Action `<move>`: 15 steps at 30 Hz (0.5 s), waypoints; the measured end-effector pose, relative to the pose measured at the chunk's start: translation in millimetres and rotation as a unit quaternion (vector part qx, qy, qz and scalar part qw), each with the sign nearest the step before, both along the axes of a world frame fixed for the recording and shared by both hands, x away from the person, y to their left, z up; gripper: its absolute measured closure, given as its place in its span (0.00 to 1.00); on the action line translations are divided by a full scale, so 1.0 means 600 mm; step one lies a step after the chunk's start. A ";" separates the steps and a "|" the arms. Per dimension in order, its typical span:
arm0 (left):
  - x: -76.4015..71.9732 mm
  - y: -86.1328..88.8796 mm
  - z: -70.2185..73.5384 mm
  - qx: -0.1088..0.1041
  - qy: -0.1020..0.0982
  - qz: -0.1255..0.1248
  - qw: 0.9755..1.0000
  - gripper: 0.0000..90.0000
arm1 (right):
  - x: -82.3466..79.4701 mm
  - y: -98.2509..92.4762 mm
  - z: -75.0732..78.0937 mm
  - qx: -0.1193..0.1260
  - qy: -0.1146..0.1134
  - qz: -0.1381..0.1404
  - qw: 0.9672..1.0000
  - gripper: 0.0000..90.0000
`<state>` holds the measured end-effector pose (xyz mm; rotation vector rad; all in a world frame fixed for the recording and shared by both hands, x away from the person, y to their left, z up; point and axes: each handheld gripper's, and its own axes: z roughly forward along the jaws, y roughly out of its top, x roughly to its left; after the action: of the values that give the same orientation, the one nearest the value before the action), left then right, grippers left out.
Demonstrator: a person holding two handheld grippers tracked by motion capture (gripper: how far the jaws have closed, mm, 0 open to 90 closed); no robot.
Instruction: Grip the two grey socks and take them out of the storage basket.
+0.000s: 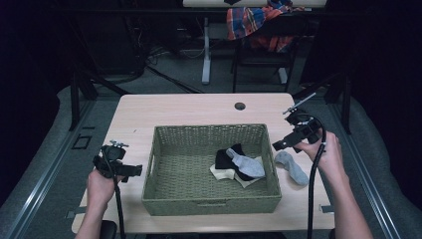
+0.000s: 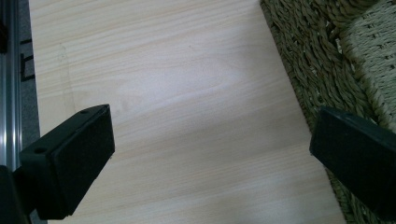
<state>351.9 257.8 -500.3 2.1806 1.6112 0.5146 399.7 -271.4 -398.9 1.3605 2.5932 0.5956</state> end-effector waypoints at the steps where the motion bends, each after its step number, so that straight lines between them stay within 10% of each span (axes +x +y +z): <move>1: 0.000 0.000 0.000 0.000 0.000 0.000 1.000 0.00 | 0.000 0.000 0.000 0.000 0.000 0.000 1.000 0.00; 15: -0.001 0.001 0.000 0.000 -0.002 0.002 1.000 0.00 | 0.006 0.074 -0.005 -0.003 -0.004 0.060 0.998 0.00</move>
<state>351.4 258.2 -500.2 2.1756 1.6129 0.5192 403.2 -226.8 -401.8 1.2037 2.6821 0.6084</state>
